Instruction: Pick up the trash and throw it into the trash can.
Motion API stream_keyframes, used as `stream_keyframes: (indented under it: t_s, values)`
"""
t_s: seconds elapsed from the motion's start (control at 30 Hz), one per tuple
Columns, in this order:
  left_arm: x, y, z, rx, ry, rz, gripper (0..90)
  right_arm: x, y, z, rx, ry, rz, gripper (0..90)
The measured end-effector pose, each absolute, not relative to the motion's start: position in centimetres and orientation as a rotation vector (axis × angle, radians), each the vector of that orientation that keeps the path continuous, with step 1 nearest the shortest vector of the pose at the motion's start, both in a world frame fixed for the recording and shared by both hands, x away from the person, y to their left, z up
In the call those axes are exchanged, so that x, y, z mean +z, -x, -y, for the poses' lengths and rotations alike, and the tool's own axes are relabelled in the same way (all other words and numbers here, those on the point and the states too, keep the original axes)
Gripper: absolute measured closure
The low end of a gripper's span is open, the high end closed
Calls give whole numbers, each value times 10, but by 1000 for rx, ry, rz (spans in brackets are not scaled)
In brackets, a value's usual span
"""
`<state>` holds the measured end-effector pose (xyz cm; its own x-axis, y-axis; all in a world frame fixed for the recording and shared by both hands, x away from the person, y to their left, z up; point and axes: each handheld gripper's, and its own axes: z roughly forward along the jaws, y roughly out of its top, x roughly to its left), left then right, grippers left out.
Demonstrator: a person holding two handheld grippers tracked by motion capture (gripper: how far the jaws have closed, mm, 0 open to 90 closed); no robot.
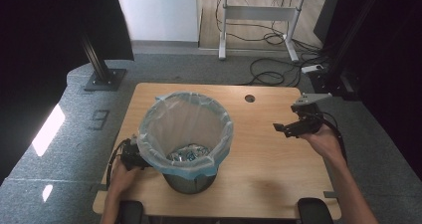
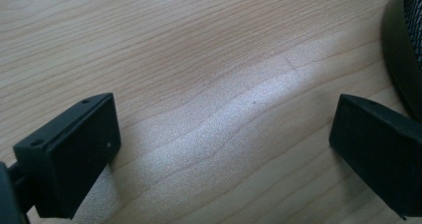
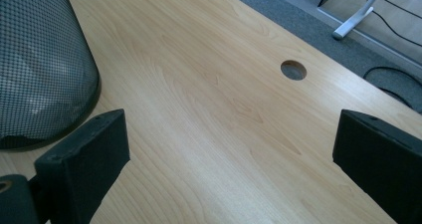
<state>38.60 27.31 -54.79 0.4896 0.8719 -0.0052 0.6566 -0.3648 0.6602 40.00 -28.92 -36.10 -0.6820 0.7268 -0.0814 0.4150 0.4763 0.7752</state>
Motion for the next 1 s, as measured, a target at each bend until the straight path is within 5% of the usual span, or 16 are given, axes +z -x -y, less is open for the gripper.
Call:
stream_keyframes:
  t_s: [1.0]
  values:
    - [-548, -386, -273, 467, -2136, -1254, 0, -457, -390, 299, 979, -1031, -2331, 5]
